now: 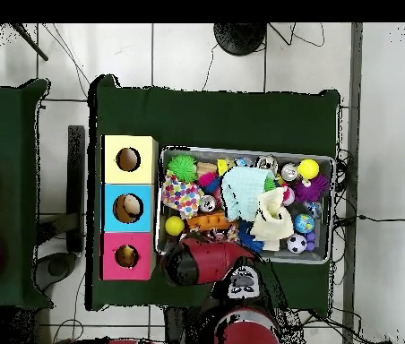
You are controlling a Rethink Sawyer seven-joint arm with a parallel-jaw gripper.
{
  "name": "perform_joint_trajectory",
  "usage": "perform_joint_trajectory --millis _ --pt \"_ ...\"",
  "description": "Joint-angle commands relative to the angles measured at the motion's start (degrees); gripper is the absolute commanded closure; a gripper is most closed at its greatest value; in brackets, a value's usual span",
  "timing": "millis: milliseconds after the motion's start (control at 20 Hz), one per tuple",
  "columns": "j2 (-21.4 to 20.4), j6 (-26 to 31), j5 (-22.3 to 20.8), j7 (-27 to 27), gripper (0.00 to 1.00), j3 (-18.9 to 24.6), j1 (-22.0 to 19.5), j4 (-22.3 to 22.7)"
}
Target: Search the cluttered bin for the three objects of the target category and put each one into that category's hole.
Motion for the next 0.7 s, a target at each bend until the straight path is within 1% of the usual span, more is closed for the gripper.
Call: perform_joint_trajectory --millis 50,150,250,400,500,600,700 --pt "-8.67 10.87 1.73 -0.13 1.0 7.42 -3.53 -1.27" --pt "-11.23 11.93 1.97 -0.66 1.0 10.18 -5.95 -0.41" --pt "-13.93 14.61 2.91 -1.57 1.0 13.1 -8.11 0.29" --pt "-17.36 21.0 4.57 -3.51 1.0 16.52 -10.29 0.92" --pt "-18.79 24.25 4.45 -4.81 1.0 16.8 -10.3 -0.18" --pt "-19.31 26.49 3.75 -5.72 1.0 16.7 -10.29 -1.71" --pt "-19.56 25.5 2.4 -6.12 1.0 17.04 -10.75 -2.74"
